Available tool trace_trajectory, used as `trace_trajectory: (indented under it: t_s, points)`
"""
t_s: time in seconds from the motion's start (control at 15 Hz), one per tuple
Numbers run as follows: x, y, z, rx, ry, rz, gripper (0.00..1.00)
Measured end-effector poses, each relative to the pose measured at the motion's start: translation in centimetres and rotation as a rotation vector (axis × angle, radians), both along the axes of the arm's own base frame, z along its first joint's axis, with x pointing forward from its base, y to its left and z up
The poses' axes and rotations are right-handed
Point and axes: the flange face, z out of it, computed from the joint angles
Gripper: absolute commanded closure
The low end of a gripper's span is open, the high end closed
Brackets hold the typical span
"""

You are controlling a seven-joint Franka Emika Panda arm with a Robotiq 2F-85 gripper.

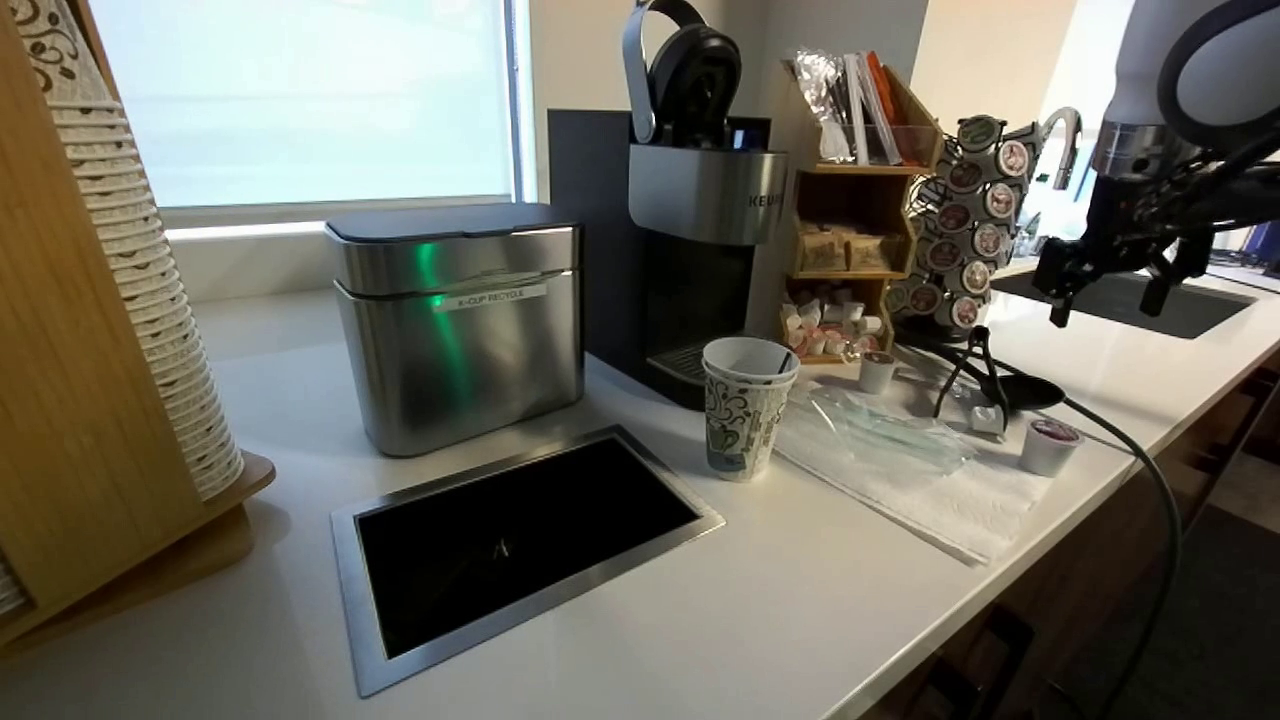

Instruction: Put the black tongs on top of the wooden stand.

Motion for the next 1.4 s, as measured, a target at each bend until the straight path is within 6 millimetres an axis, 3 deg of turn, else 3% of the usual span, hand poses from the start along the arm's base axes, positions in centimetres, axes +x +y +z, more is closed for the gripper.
trace_trajectory:
  t_s: [0.47,0.73,0.93,1.07,1.13,1.2,1.33,1.4]
  points:
    - [0.6,-1.1,-2.1,0.088,-0.102,-0.314,0.00]
    - [0.8,-1.3,-2.1,0.086,-0.109,-0.341,0.00]
    - [1.6,-1.1,-3.2,0.092,-0.077,-0.295,0.00]
    - [2.4,-0.8,-4.2,0.111,-0.050,-0.237,0.07]
    - [2.9,-0.7,-4.5,0.121,-0.042,-0.213,0.27]
    - [3.4,-0.7,-4.8,0.129,-0.038,-0.194,0.29]
    - [4.5,-0.5,-5.2,0.142,-0.035,-0.173,0.45]
    - [5.0,-0.4,-5.3,0.145,-0.035,-0.170,0.42]
